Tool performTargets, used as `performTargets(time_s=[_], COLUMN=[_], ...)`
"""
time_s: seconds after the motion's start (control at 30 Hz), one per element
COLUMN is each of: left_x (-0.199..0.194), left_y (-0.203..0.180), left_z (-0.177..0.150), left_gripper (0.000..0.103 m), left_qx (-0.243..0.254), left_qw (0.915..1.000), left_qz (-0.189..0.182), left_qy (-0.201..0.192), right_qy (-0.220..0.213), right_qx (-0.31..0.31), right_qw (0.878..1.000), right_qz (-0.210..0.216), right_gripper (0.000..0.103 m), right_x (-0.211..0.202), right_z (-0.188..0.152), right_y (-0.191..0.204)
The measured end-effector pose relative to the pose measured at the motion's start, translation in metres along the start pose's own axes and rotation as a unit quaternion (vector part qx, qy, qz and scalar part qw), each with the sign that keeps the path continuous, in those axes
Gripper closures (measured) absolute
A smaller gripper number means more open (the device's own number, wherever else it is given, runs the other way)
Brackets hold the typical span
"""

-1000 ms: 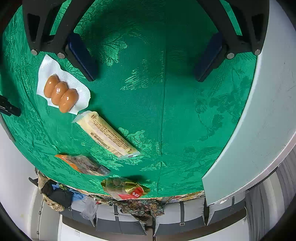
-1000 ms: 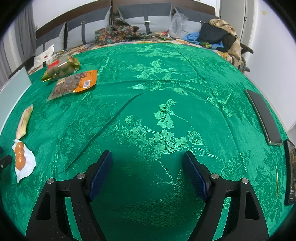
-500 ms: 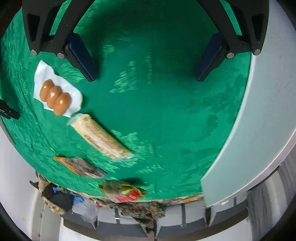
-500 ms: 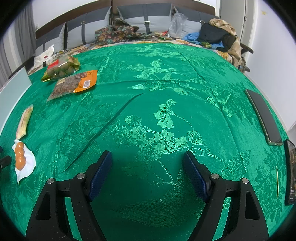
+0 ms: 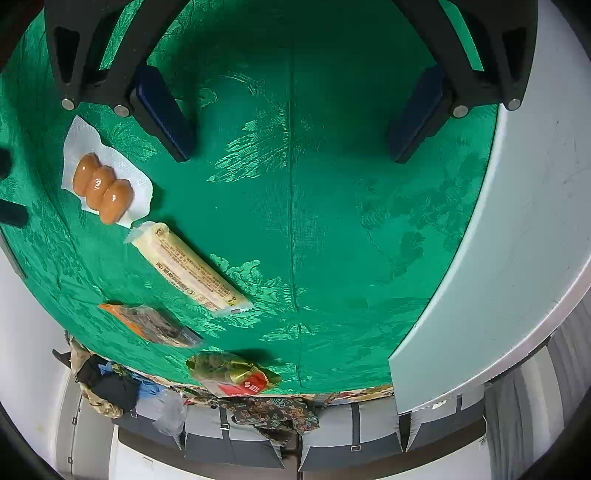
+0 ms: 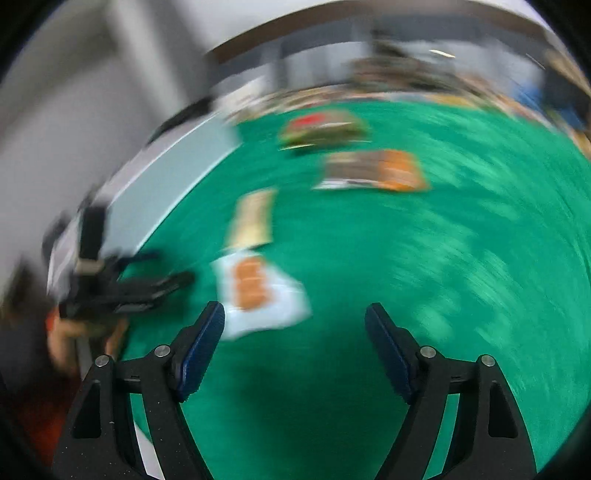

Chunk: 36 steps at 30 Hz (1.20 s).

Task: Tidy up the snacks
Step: 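Grasp the cream snack bar with the left tool while the right grasps the sausages on paper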

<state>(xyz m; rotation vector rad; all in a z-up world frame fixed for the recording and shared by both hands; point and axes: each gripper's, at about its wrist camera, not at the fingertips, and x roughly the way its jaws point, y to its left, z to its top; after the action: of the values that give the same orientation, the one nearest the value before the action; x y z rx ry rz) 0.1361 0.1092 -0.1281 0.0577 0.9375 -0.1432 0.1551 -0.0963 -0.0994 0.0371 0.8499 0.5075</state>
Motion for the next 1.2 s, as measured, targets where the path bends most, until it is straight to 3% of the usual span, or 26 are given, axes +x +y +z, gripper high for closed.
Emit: performTargets(time_s=[0.1,0.23,0.27,0.3,0.33,0.53,0.7,0.8,0.87,0.93,1.0,1.07,1.13,1.2], left_x=[0.0,0.0,0.0,0.0,0.0,0.001,0.001,0.001,0.001,-0.006,-0.005,0.011,0.035,0.053], left_y=[0.0,0.001,0.001,0.0,0.001,0.0,0.0,-0.001,-0.001,-0.005,-0.018,-0.04,-0.057,-0.063], left_z=[0.0,0.0,0.0,0.0,0.0,0.0,0.0,0.004,0.014,0.034,0.056,0.081,0.096,0.099], left_gripper=[0.0,0.0,0.0,0.0,0.0,0.0,0.0,0.0,0.002,0.002,0.002,0.002,0.004,0.019], left_qx=[0.0,0.0,0.0,0.0,0.0,0.0,0.0,-0.007,-0.035,-0.08,-0.085,-0.061,-0.039,-0.031], left_qw=[1.0,1.0,1.0,1.0,1.0,1.0,1.0,0.9999,0.9988,0.9947,0.9934,0.9957,0.9973,0.9962], left_qz=[0.0,-0.001,-0.001,-0.001,-0.001,-0.001,0.001,0.007,-0.012,-0.062,-0.076,-0.064,-0.025,0.011], left_qy=[0.0,0.0,0.0,0.0,0.0,0.0,0.0,0.011,0.033,0.021,0.013,0.028,0.057,0.08], right_qy=[0.043,0.098,0.098,0.102,0.101,0.09,0.049,0.046,0.043,0.038,0.03,0.022,0.011,0.0], right_qx=[-0.051,-0.125,-0.146,-0.161,-0.166,-0.113,-0.051,-0.026,-0.024,-0.03,-0.016,0.018,0.059,0.104], right_qw=[0.998,0.987,0.984,0.981,0.98,0.987,0.991,0.99,0.99,0.99,0.992,0.994,0.995,0.994], right_qz=[0.016,-0.005,-0.019,-0.04,-0.049,-0.065,-0.112,-0.129,-0.128,-0.131,-0.123,-0.103,-0.074,-0.041], right_gripper=[0.024,0.023,0.03,0.048,0.051,0.054,0.054,0.054,0.054,0.054,0.054,0.054,0.054,0.054], right_x=[0.039,0.08,0.081,0.082,0.081,0.063,0.039,0.036,0.037,0.036,0.031,0.025,0.016,0.01], right_z=[0.018,0.019,0.017,0.016,0.015,0.016,0.02,0.011,0.007,0.006,0.006,0.008,0.007,0.006], right_y=[0.025,0.045,0.049,0.051,0.052,0.027,-0.011,-0.026,-0.028,-0.026,-0.031,-0.041,-0.051,-0.063])
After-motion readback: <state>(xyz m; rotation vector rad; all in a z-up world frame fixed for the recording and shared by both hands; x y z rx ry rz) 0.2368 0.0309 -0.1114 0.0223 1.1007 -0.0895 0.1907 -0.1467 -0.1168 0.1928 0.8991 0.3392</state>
